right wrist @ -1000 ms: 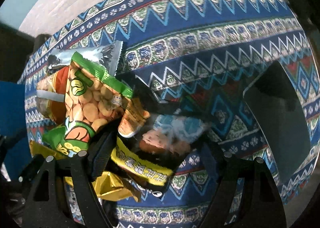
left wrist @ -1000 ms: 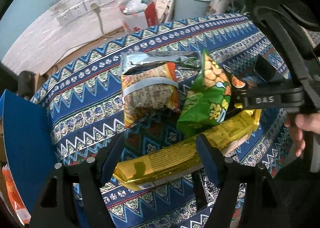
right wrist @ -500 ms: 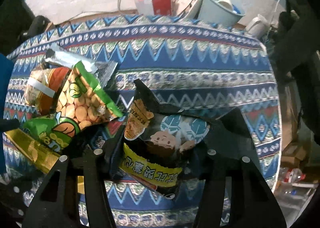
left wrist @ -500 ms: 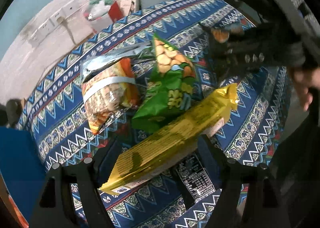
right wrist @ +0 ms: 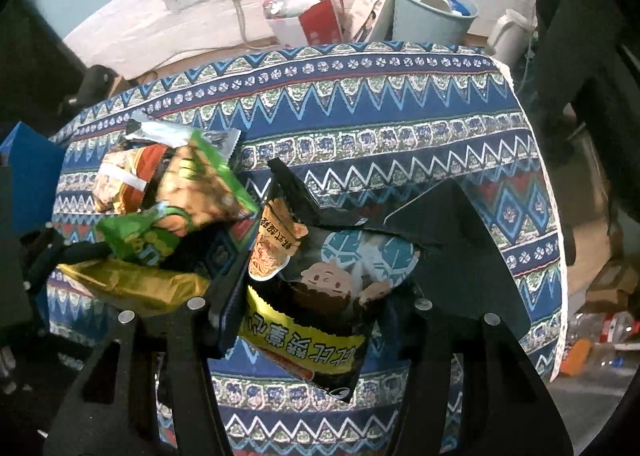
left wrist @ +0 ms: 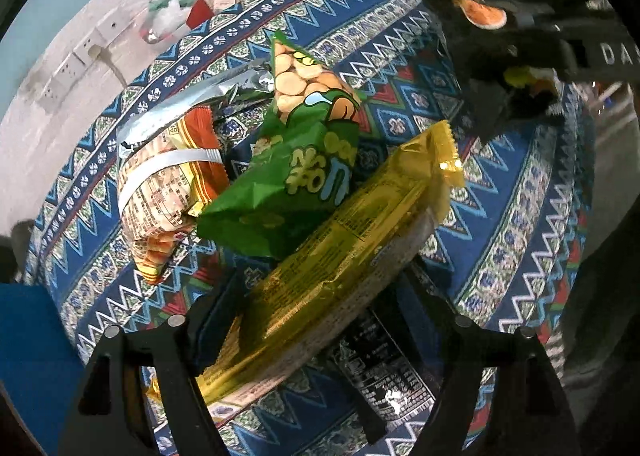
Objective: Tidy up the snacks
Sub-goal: 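Grasp the gold bar with the left tool while the right tool grasps the black cartoon packet, then lift the gold bar with the left tool while the right tool carries the black cartoon packet over the box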
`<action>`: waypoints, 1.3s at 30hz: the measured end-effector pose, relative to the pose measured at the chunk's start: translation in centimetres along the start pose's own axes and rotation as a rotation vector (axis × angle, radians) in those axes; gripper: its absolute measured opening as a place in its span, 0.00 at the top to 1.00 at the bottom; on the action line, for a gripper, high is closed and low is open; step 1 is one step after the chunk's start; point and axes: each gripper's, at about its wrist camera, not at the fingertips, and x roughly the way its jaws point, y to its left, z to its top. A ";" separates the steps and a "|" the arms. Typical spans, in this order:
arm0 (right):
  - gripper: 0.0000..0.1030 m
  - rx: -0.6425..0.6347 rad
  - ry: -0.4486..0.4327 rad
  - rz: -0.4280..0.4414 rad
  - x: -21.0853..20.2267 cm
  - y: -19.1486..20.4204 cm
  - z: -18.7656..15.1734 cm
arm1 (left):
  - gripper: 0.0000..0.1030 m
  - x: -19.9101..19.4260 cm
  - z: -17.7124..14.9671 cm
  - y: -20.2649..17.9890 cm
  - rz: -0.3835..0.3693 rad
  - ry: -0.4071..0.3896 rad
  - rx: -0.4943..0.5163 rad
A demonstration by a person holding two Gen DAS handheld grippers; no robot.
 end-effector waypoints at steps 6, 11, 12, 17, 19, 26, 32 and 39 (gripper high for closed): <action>0.46 0.006 0.002 0.009 0.1 -0.2 0.2 | 0.62 0.8 -0.3 -0.2 0.008 0.009 -0.018; 0.46 -0.002 -0.002 0.014 0.1 0.2 0.6 | 0.66 0.3 -1.2 -1.4 0.029 -0.018 -0.005; 0.46 -0.004 -0.004 0.014 0.0 0.4 0.6 | 0.66 -0.2 -1.7 -1.9 0.032 -0.024 -0.004; 0.46 -0.023 -0.019 0.017 -0.5 1.1 0.8 | 0.69 -2.5 -2.8 -2.6 0.055 -0.068 -0.013; 0.46 -0.030 -0.024 0.019 -0.7 1.4 0.8 | 0.70 -3.6 -3.2 -2.3 0.058 -0.087 -0.036; 0.46 -0.054 -0.050 0.028 -1.8 2.4 0.8 | 0.70 -6.9 -4.7 -1.6 0.078 -0.145 -0.123; 0.46 -0.083 -0.080 0.045 -3.1 3.9 0.7 | 0.72 -9.0 -4.8 -0.1 0.095 -0.180 -0.192; 0.46 -0.132 -0.116 0.073 -4.9 6.4 1.0 | 0.72 -11.2 -5.3 2.2 0.107 -0.228 -0.267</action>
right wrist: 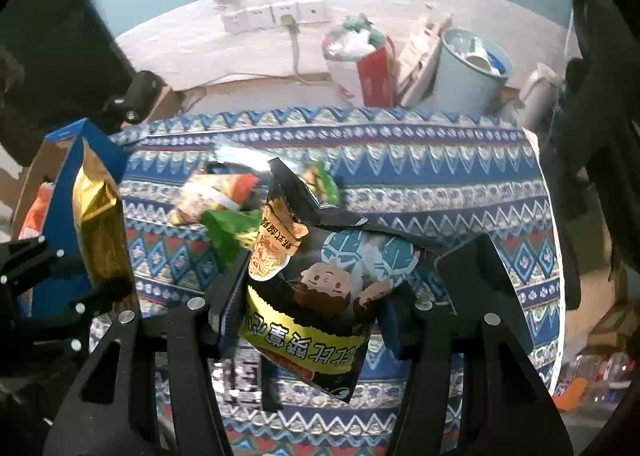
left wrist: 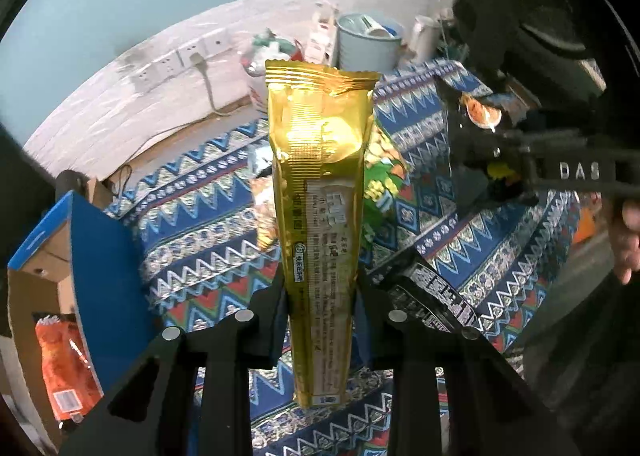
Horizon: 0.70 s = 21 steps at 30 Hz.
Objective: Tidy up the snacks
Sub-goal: 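Lift the gold bar with the left tool while the right tool carries the black cartoon packet over the box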
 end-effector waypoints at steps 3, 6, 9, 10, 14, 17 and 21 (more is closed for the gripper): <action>0.46 -0.021 -0.012 0.016 -0.5 1.3 0.4 | 0.72 -0.9 0.2 1.0 0.003 -0.023 -0.032; 0.46 -0.046 -0.024 0.036 -0.9 2.7 0.7 | 0.72 -2.1 0.2 1.9 0.006 -0.045 -0.054; 0.46 -0.077 -0.035 0.048 -1.3 4.2 1.1 | 0.72 -3.2 0.1 2.7 0.016 -0.064 -0.073; 0.46 -0.090 -0.040 0.053 -1.5 4.8 1.2 | 0.72 -3.6 0.1 3.0 0.019 -0.072 -0.081; 0.46 -0.118 -0.049 0.072 -1.8 6.5 1.5 | 0.72 -5.2 -0.2 4.5 0.034 -0.102 -0.116; 0.46 -0.137 -0.064 0.089 -2.2 7.7 1.8 | 0.72 -6.4 -0.4 5.6 0.045 -0.128 -0.143; 0.46 -0.160 -0.086 0.112 -3.0 9.5 2.3 | 0.72 -7.7 -0.9 7.0 0.052 -0.157 -0.183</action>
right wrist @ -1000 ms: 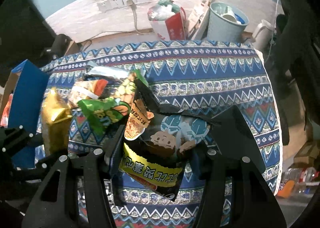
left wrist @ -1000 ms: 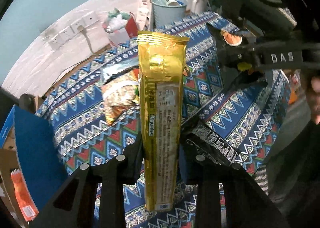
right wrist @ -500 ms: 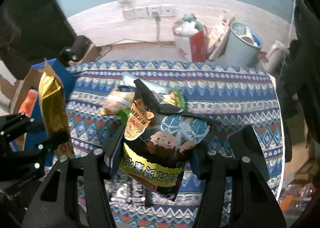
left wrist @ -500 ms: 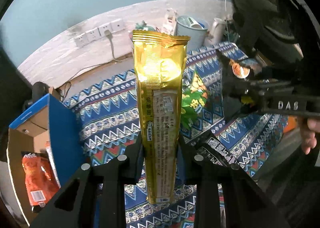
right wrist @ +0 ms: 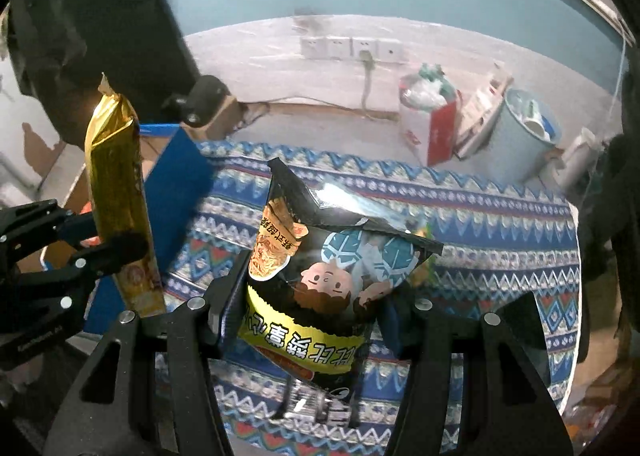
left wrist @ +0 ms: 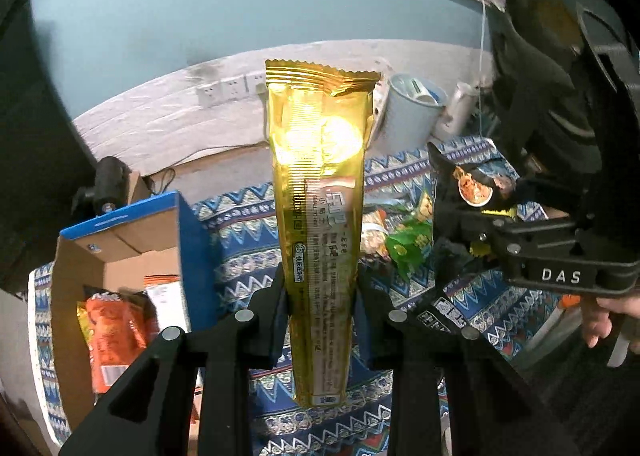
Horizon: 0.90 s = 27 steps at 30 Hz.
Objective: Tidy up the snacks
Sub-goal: 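Lift the gold bar with the left tool while the right tool carries the black cartoon packet over the box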
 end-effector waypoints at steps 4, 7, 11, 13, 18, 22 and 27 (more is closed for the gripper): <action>0.46 -0.025 -0.023 0.025 -0.7 2.0 0.8 | 0.72 -1.2 0.0 1.2 0.009 -0.025 -0.031; 0.46 -0.041 -0.036 0.045 -1.0 3.1 1.3 | 0.72 -2.5 -0.1 2.1 0.006 -0.049 -0.054; 0.46 -0.063 -0.046 0.064 -1.0 4.9 1.9 | 0.72 -3.9 -0.2 3.1 0.014 -0.079 -0.070; 0.46 -0.071 -0.045 0.070 -0.8 5.5 2.2 | 0.72 -4.5 -0.2 3.8 0.022 -0.091 -0.079; 0.46 -0.091 -0.050 0.082 -0.4 7.4 3.0 | 0.72 -5.5 -0.4 5.6 0.042 -0.107 -0.104; 0.46 -0.108 -0.057 0.095 -0.1 9.1 3.7 | 0.72 -6.4 -0.8 7.5 0.054 -0.115 -0.130; 0.46 -0.129 -0.061 0.109 1.0 11.5 4.7 | 0.72 -7.4 -1.5 9.7 0.091 -0.131 -0.158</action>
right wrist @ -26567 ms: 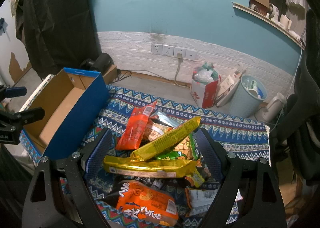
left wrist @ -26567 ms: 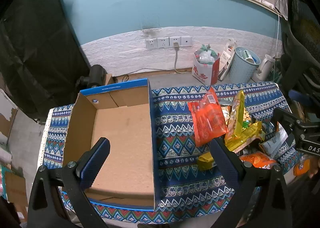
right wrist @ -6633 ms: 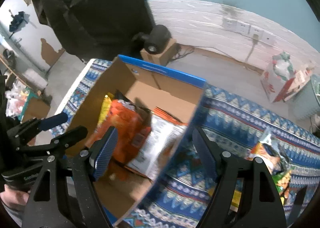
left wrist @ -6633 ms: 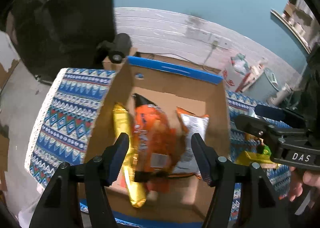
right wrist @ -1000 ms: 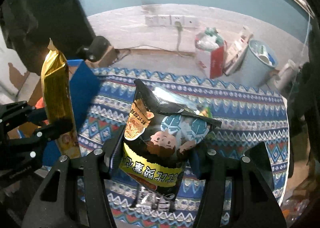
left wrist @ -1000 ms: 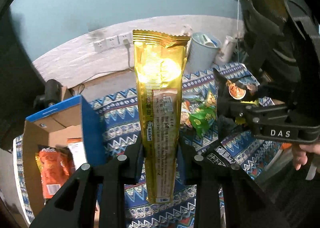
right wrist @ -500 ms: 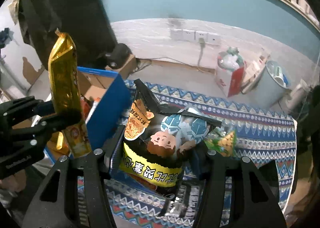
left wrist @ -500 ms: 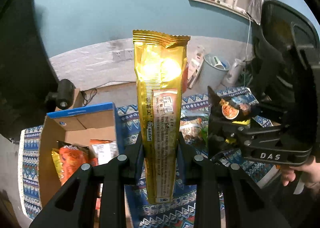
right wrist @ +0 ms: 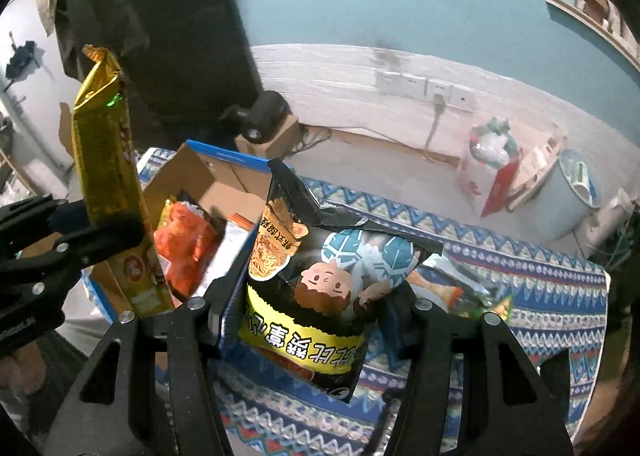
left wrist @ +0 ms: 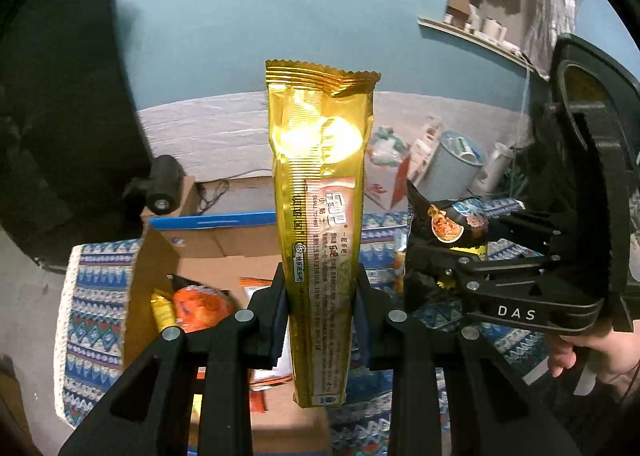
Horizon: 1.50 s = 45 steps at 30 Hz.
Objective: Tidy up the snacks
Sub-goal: 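Lift the gold bar with the left tool while the right tool carries the black cartoon packet over the box, then open the left tool to drop the gold bar while the right tool drops the black cartoon packet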
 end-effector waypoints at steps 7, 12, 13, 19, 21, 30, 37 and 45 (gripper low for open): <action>0.46 -0.024 0.000 0.032 2.1 3.3 2.0 | 0.72 -0.4 -0.7 3.8 0.059 0.000 -0.051; 0.46 -0.057 0.015 0.062 4.0 6.1 3.0 | 0.72 -0.2 -1.7 6.9 0.098 0.015 -0.094; 0.46 -0.067 0.022 0.066 4.6 6.8 3.2 | 0.72 -0.1 -1.7 7.3 0.103 0.019 -0.103; 0.46 -0.119 0.057 0.100 7.0 9.9 3.5 | 0.72 0.7 -2.8 10.5 0.144 0.053 -0.156; 0.46 -0.139 0.070 0.112 7.8 10.9 3.5 | 0.72 1.0 -3.1 11.2 0.160 0.067 -0.166; 0.46 -0.197 0.127 0.136 10.7 13.7 3.1 | 0.72 2.8 -4.2 13.2 0.201 0.135 -0.198; 0.46 -0.178 0.148 0.137 11.9 13.0 3.3 | 0.70 4.0 -4.8 14.1 0.236 0.190 -0.223; 0.45 -0.165 0.156 0.158 12.2 12.8 3.5 | 0.34 3.2 -4.2 13.5 0.299 0.164 -0.194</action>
